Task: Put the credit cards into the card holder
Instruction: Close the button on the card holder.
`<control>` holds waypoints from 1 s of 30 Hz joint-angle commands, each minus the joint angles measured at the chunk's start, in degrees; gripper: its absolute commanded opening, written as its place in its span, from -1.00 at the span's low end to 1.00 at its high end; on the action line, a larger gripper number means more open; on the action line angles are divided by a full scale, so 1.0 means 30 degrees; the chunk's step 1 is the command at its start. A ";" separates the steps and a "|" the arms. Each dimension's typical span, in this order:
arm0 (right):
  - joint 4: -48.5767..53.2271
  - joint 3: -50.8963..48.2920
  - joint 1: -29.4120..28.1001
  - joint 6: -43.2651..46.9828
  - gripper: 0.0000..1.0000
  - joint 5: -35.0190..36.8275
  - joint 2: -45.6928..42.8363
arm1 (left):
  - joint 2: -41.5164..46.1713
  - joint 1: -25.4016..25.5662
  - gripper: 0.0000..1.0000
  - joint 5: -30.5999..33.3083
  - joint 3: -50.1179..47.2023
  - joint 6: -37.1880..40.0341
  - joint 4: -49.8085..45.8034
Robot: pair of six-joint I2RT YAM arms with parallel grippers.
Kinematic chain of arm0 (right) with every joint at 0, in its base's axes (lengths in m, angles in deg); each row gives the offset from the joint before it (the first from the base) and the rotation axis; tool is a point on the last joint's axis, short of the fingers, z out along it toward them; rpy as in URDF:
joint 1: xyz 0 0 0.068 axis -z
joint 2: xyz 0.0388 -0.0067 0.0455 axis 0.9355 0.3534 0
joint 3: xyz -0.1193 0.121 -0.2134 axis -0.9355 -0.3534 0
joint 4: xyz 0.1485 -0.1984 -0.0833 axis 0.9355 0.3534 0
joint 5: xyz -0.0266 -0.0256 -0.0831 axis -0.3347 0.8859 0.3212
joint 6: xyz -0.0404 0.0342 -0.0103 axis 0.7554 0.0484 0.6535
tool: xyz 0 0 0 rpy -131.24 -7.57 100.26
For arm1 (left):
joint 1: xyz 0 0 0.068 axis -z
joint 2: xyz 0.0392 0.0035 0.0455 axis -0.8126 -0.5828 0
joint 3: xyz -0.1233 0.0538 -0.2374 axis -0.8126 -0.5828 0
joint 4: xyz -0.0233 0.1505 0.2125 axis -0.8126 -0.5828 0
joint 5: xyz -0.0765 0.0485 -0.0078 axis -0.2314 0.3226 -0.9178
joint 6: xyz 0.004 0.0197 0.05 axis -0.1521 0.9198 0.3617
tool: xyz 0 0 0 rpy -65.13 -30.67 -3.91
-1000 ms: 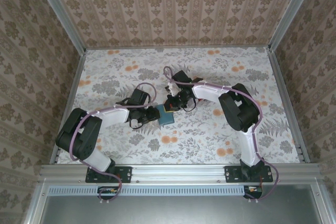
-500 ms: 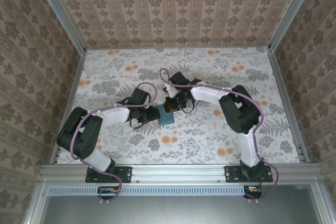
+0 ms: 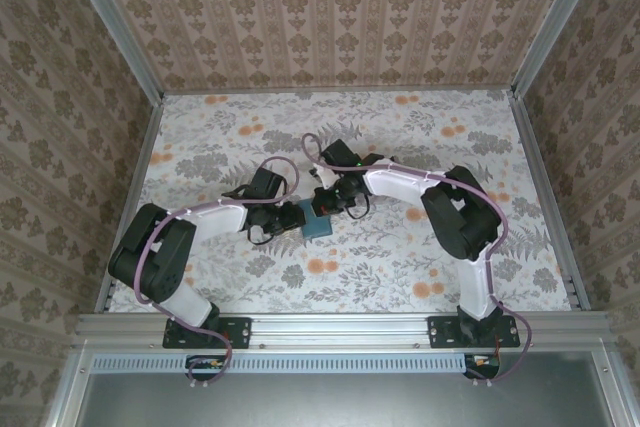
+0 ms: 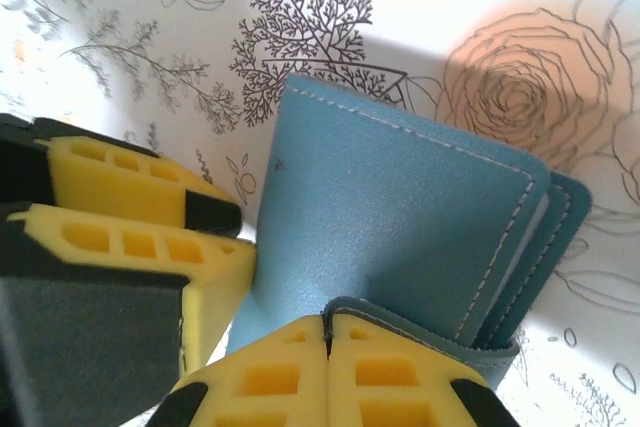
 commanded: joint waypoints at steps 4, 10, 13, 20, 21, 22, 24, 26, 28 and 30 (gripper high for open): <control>-0.1723 -0.0173 0.0928 -0.1337 -1.00 -0.3833 -0.0849 | -0.0427 0.0067 -0.35 0.0440 0.0251 0.0462 0.0085; -0.1814 -0.0034 0.0966 -0.1534 -1.00 -0.4650 -0.0384 | -0.0332 0.0067 -0.36 0.0468 0.0180 0.0469 0.0088; -0.0950 0.0198 0.0965 -0.0947 -0.99 -0.4447 0.0088 | -0.0366 0.0039 -0.36 0.0454 0.0208 0.0472 0.0100; -0.1357 -0.0011 0.0963 -0.1073 -0.99 -0.4188 0.0992 | -0.0507 0.0037 -0.36 0.0381 0.0356 0.0556 0.0044; -0.1417 -0.0040 0.0965 -0.1093 -1.00 -0.4046 0.1066 | -0.0480 0.0037 -0.36 0.0396 0.0347 0.0549 0.0024; -0.1510 -0.0056 0.0993 -0.1116 -0.99 -0.3974 0.1137 | -0.0465 0.0037 -0.36 0.0410 0.0359 0.0553 -0.0013; -0.1586 -0.0130 0.1023 -0.1119 -0.99 -0.3770 0.1158 | -0.0398 0.0037 -0.36 0.0439 0.0304 0.0571 -0.0046; -0.1687 -0.0225 0.1122 -0.1193 -0.99 -0.3713 0.1082 | -0.0394 0.0008 -0.36 0.0436 0.0265 0.0549 -0.0046; -0.1725 -0.0221 0.1197 -0.1216 -0.99 -0.3659 0.1029 | -0.0372 0.0008 -0.36 0.0440 0.0288 0.0551 -0.0057; -0.1859 -0.0273 0.1280 -0.1316 -0.99 -0.3600 0.0908 | -0.0439 0.0008 -0.36 0.0440 0.0342 0.0551 -0.0045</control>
